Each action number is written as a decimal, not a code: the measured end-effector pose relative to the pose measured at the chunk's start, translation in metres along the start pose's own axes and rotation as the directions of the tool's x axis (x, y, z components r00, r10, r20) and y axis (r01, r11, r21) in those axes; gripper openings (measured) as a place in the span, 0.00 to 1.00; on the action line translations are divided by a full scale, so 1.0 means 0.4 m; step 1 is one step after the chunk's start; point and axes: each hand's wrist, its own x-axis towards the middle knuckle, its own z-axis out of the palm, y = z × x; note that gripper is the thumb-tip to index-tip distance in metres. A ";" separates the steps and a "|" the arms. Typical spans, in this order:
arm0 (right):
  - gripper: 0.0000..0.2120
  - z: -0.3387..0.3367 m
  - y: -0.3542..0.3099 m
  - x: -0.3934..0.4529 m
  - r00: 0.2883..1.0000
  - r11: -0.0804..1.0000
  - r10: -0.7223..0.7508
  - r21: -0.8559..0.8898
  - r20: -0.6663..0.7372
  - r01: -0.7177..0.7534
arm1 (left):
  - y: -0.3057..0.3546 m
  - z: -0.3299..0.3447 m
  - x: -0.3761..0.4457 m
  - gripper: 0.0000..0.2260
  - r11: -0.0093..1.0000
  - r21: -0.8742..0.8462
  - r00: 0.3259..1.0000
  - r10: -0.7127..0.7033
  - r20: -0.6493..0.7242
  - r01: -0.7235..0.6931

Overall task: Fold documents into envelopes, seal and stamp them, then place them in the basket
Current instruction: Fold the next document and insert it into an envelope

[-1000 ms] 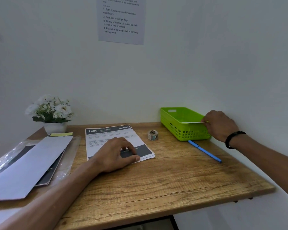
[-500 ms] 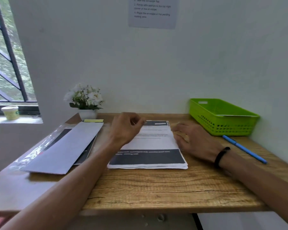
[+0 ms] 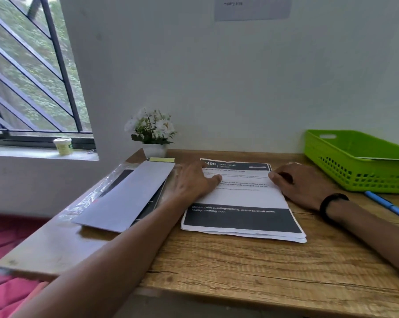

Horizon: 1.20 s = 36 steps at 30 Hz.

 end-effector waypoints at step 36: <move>0.25 0.039 0.000 0.032 0.999 0.970 -0.031 0.241 -0.025 0.036 | -0.017 -0.043 0.061 0.08 0.385 -0.875 0.937 -0.301 0.180 0.292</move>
